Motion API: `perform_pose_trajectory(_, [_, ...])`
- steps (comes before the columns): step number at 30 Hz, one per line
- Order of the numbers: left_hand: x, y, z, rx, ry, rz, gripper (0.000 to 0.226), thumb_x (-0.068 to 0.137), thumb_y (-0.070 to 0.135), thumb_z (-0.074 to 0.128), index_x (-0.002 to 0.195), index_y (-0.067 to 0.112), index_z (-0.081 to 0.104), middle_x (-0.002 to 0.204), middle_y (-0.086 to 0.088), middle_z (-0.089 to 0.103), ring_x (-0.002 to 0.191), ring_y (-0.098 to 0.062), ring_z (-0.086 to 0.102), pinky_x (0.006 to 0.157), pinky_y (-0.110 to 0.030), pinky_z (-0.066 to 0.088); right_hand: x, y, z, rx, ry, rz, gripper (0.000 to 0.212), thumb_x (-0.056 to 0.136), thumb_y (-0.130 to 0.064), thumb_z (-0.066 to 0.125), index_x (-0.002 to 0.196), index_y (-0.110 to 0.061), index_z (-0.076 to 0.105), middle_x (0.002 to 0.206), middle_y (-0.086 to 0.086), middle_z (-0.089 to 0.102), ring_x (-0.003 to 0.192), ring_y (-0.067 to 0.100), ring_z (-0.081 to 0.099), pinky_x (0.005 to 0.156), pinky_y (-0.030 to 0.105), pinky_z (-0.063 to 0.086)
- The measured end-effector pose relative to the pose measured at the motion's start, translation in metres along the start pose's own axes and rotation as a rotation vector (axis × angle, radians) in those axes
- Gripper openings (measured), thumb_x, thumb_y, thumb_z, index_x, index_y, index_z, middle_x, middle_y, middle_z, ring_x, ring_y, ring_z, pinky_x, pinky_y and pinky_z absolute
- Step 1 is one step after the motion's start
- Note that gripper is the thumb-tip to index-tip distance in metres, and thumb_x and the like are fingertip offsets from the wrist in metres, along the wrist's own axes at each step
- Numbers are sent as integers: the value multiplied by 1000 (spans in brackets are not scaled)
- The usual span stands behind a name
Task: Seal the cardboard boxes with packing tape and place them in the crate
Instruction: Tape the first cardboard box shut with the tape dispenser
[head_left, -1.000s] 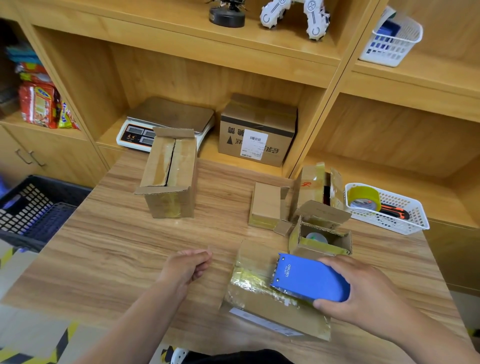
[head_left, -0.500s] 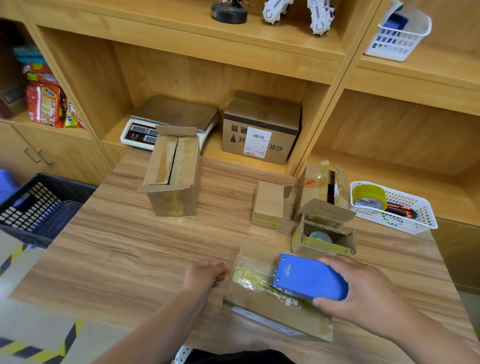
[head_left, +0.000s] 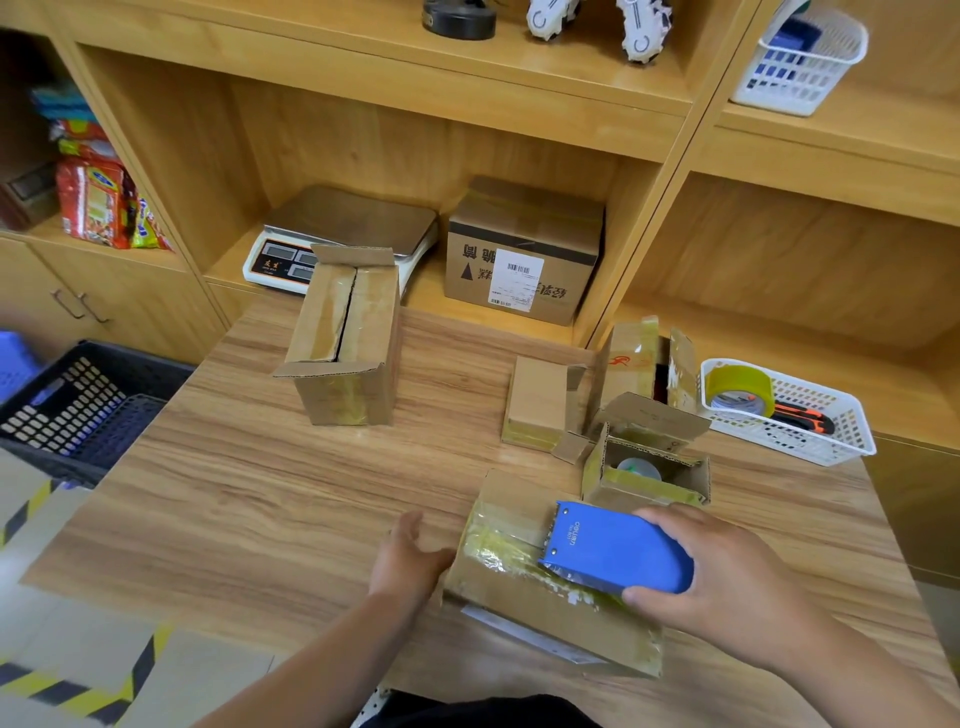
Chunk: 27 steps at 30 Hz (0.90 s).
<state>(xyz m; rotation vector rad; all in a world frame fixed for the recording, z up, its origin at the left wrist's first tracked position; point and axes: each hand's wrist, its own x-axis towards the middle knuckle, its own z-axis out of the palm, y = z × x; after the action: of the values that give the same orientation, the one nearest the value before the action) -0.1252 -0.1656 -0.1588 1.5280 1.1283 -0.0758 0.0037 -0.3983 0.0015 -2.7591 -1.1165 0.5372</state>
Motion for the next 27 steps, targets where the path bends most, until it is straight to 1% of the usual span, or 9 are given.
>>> perform_pose_trajectory(3, [-6,2,-2,-159,-62,3,27,93,24,53,115,19,67,114,1,67,104,-15,61,96,-33,45,0,1,0,-7,-4,-1,81,54,-83,41,126,-47,42,110,-38,39,96,-8,43,75,10,35])
perform_pose_trajectory(7, [-22,10,3,-392,-328,57,39,94,59,29,112,50,62,125,18,60,119,-4,52,109,-34,31,0,1,0,-20,-17,1,81,55,-83,42,128,-46,41,109,-37,37,94,-6,42,73,11,33])
perform_pose_trajectory(9, [-26,12,6,-274,-439,61,55,86,74,20,123,53,54,135,14,54,128,-9,45,113,-40,27,0,1,0,-23,-23,-1,80,57,-83,42,127,-46,40,110,-37,36,94,-7,41,72,9,32])
perform_pose_trajectory(13, [-20,25,1,-30,-325,39,64,87,73,21,141,42,37,149,5,38,138,-20,31,117,-43,17,-1,2,1,-16,-26,-12,78,57,-83,43,126,-47,40,115,-35,41,94,-6,42,71,8,31])
perform_pose_trajectory(15, [-20,42,-4,47,-347,302,65,84,74,26,144,52,12,153,24,13,143,-6,14,116,-33,8,-2,3,1,-3,-22,-11,77,59,-81,47,127,-46,40,120,-32,44,96,-6,42,73,9,32])
perform_pose_trajectory(17, [-20,59,-7,272,-429,643,84,76,80,39,142,52,-3,147,36,-4,140,9,1,111,-18,0,-3,4,2,6,-15,-12,75,62,-77,53,128,-44,42,120,-31,44,99,-7,43,75,10,32])
perform_pose_trajectory(20, [-8,72,-5,925,-427,1061,117,66,79,54,145,30,-18,147,20,-24,138,5,-24,107,-10,-19,-3,4,1,26,-5,-22,69,63,-73,58,125,-43,46,107,-32,43,94,-8,40,72,9,29])
perform_pose_trajectory(24, [0,74,-2,1149,-459,1044,133,60,76,60,131,27,-41,141,10,-40,129,-3,-42,104,-17,-27,-2,7,0,29,-2,-38,71,62,-74,56,125,-43,45,110,-29,47,96,-5,43,73,14,31])
perform_pose_trajectory(27, [0,78,-1,1158,-504,1001,137,53,82,59,122,34,-48,138,17,-42,117,7,-49,94,-12,-33,0,10,0,14,-29,-48,82,58,-80,52,132,-45,37,124,-27,47,106,-3,46,75,16,33])
